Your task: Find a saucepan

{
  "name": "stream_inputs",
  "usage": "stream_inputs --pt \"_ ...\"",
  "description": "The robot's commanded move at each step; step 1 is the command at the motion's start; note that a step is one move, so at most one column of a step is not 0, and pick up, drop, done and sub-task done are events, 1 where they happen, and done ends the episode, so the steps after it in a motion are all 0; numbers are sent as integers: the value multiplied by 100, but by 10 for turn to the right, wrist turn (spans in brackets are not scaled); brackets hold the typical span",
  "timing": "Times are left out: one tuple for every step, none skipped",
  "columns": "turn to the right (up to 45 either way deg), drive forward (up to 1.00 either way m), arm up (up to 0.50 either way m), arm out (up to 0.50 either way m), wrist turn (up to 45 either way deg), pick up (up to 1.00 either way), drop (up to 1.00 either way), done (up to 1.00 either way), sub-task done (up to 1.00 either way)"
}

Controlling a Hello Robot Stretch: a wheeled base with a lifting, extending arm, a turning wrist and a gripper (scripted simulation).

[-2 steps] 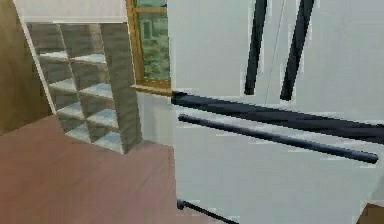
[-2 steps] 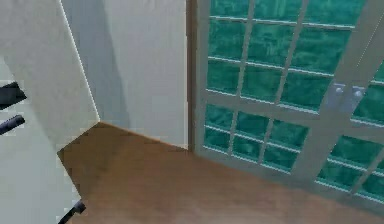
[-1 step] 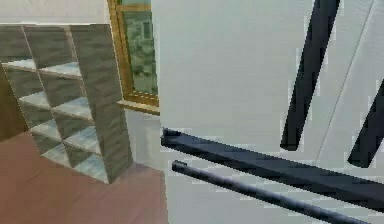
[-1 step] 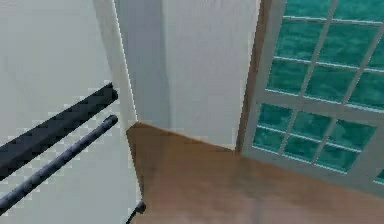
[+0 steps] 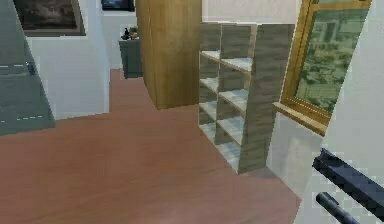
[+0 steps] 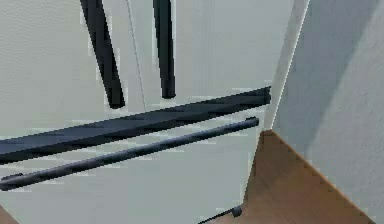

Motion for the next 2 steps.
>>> stream_inputs --pt "-180 0 0 0 0 0 0 0 0" --pt "0 100 0 0 0 0 0 0 0"
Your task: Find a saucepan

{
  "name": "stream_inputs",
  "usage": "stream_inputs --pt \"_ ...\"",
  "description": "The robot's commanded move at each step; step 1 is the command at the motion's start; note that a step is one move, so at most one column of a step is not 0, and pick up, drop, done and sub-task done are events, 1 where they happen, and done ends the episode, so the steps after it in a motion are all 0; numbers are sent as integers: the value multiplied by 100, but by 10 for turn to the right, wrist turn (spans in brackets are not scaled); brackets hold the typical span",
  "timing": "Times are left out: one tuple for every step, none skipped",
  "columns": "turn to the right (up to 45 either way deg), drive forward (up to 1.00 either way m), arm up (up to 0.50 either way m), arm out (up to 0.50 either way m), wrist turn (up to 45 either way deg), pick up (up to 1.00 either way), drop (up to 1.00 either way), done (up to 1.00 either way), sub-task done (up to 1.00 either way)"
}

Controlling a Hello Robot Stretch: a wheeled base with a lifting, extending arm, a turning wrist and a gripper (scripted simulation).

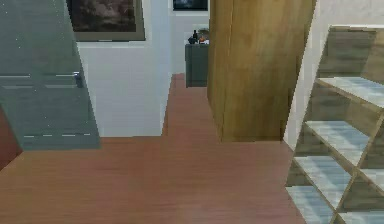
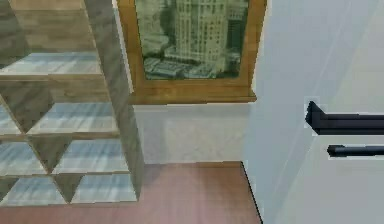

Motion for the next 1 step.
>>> stream_inputs --pt "0 100 0 0 0 0 0 0 0"
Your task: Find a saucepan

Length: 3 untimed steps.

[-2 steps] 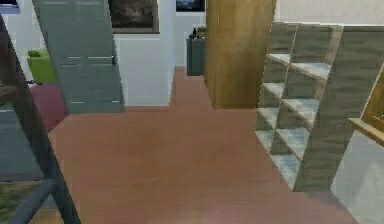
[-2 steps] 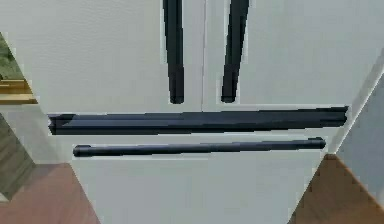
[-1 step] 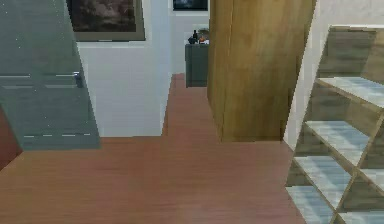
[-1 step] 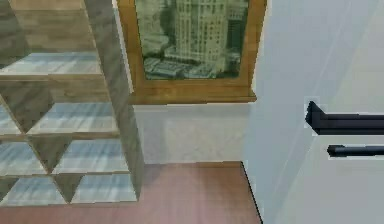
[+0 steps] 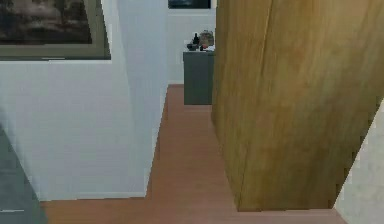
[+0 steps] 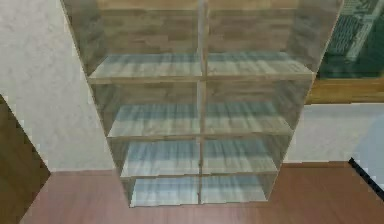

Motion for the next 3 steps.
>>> stream_inputs --pt "0 100 0 0 0 0 0 0 0" --pt "-150 0 0 0 0 0 0 0 0" --pt "0 15 0 0 0 0 0 0 0"
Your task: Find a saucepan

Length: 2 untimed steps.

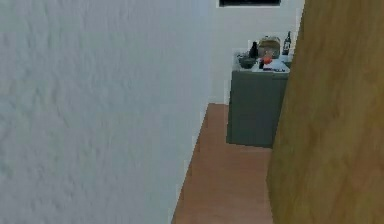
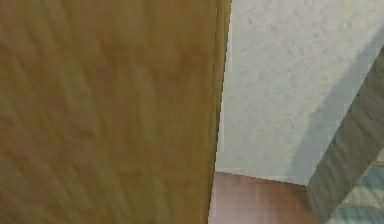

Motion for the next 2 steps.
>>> stream_inputs --pt "90 0 0 0 0 0 0 0 0" --pt "0 100 0 0 0 0 0 0 0"
